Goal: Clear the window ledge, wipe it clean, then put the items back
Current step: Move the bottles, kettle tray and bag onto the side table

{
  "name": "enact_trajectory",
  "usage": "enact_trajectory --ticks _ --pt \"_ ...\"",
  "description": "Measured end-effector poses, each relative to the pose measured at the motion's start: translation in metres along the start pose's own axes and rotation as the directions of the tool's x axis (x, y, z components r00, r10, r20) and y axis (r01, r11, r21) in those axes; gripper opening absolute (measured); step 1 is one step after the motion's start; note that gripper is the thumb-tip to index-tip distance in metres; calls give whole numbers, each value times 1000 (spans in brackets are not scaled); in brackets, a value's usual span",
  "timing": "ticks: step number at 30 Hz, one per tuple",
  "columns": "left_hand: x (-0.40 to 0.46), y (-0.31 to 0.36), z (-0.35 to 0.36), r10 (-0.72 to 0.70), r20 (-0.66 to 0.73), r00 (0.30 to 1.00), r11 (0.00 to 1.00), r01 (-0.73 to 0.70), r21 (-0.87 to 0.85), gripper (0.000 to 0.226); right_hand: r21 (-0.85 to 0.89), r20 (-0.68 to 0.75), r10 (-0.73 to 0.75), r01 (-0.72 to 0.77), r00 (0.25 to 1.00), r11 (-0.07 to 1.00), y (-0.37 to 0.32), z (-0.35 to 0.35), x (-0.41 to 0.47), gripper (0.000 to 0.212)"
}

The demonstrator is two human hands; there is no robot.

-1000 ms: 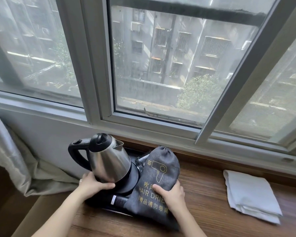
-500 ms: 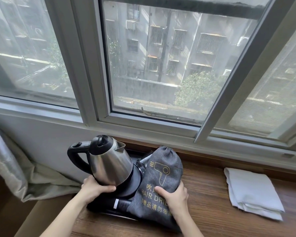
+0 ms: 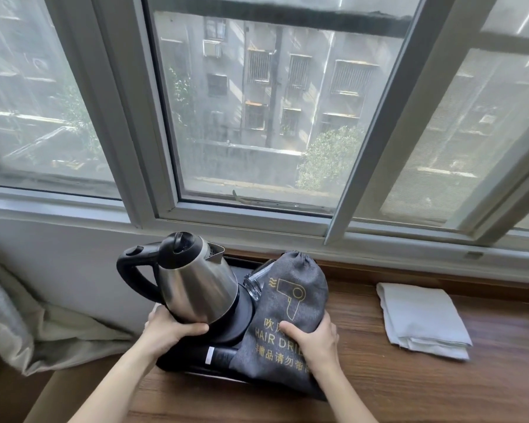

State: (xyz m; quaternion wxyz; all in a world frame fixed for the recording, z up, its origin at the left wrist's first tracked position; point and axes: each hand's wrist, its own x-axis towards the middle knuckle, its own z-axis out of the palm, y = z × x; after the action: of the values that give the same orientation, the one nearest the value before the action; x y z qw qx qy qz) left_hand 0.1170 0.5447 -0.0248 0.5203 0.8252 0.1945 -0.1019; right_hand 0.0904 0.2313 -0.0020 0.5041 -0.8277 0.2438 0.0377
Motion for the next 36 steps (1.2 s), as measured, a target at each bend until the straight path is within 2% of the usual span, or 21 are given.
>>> enact_trajectory --ticks 2,5,8,12,15,17,22,27,31,36 --pt "-11 15 9 41 44 998 997 -38 -66 74 4 -7 14 -14 1000 1000 3 -14 -5 126" --pt "-21 29 27 76 114 991 996 -70 -60 85 13 -40 24 -24 999 1000 11 -38 -11 131" --pt "-27 40 46 79 139 987 995 -69 -76 91 18 -74 35 -34 997 999 21 -64 -16 122" --pt "-46 61 85 105 153 983 993 -94 -78 92 43 -146 44 -38 988 998 40 -109 -25 128" --pt "-61 78 121 111 231 967 993 -98 -68 90 70 -179 74 -62 981 996 59 -148 -30 118" --pt "-72 89 147 139 283 949 990 -129 -55 92 88 -210 88 -71 974 994 74 -178 -34 119" --pt "-109 122 228 195 341 919 980 -191 -47 95 118 -317 109 -76 942 990 124 -258 -45 103" --pt "-164 151 320 224 394 891 971 -237 -16 82 132 -358 157 -117 920 984 183 -347 -53 125" --pt "-190 157 394 205 394 896 970 -240 42 94 144 -386 171 -124 907 982 232 -418 -56 125" --pt "-230 179 478 221 442 870 957 -279 72 93 146 -451 178 -124 875 982 278 -499 -63 124"
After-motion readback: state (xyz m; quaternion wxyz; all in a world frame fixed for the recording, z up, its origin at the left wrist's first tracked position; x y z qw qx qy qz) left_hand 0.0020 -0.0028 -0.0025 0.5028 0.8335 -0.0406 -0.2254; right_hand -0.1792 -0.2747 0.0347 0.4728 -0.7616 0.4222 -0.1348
